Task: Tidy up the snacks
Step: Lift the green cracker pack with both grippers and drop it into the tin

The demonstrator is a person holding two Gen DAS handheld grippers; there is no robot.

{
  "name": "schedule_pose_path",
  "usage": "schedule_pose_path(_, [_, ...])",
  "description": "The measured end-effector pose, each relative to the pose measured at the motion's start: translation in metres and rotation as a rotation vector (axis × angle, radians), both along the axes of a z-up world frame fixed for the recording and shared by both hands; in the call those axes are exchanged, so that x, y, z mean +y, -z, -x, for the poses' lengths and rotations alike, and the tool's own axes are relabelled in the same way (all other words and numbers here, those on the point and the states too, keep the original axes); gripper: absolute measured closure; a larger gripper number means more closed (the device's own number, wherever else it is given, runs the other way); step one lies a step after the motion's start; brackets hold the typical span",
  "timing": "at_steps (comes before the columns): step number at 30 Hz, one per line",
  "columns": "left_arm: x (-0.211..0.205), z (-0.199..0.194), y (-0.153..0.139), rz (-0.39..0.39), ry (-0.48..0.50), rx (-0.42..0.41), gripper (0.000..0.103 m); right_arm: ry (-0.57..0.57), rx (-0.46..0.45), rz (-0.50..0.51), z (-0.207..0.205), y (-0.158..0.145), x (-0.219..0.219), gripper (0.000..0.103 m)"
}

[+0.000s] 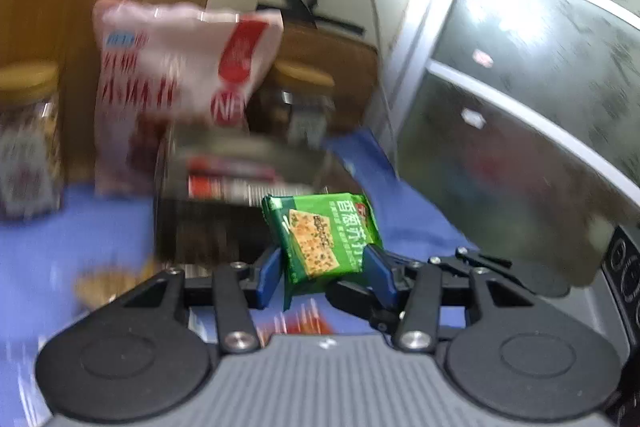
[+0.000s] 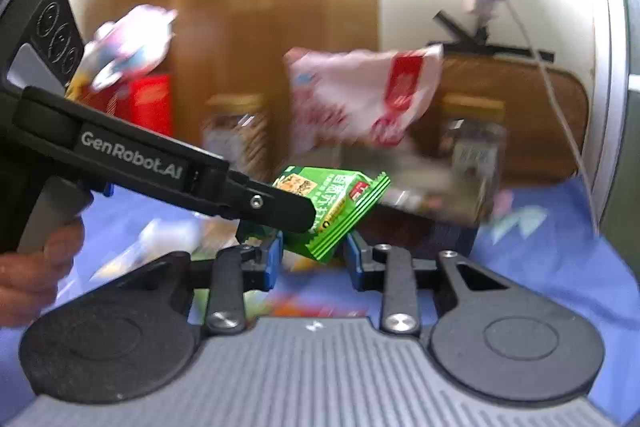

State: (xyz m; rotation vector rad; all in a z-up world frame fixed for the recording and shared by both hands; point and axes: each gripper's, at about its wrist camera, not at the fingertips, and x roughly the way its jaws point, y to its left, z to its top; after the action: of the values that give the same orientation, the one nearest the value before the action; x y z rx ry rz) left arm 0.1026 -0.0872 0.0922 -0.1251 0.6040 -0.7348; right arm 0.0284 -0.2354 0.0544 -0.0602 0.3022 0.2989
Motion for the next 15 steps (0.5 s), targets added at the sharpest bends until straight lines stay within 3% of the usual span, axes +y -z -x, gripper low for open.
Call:
schedule_pose_path(5, [-0.018, -0.058, -0.003, -0.009, -0.091, -0.013, 0.055, 0.036, 0.005, -0.033, -0.059, -0.006, -0.008, 0.062])
schedule_pose_path(9, [-0.019, -0.087, 0.010, -0.061, -0.172, 0.023, 0.051, 0.101, 0.033, -0.019, -0.087, 0.005, -0.008, 0.052])
schedule_pose_path(12, [0.008, -0.085, 0.009, -0.008, -0.204, 0.022, 0.051, 0.127, 0.026, -0.078, -0.078, 0.009, -0.017, 0.052])
schedule_pose_path(15, [0.054, -0.075, 0.008, 0.068, -0.271, 0.014, 0.042, 0.106, 0.003, -0.140, -0.056, 0.006, -0.026, 0.052])
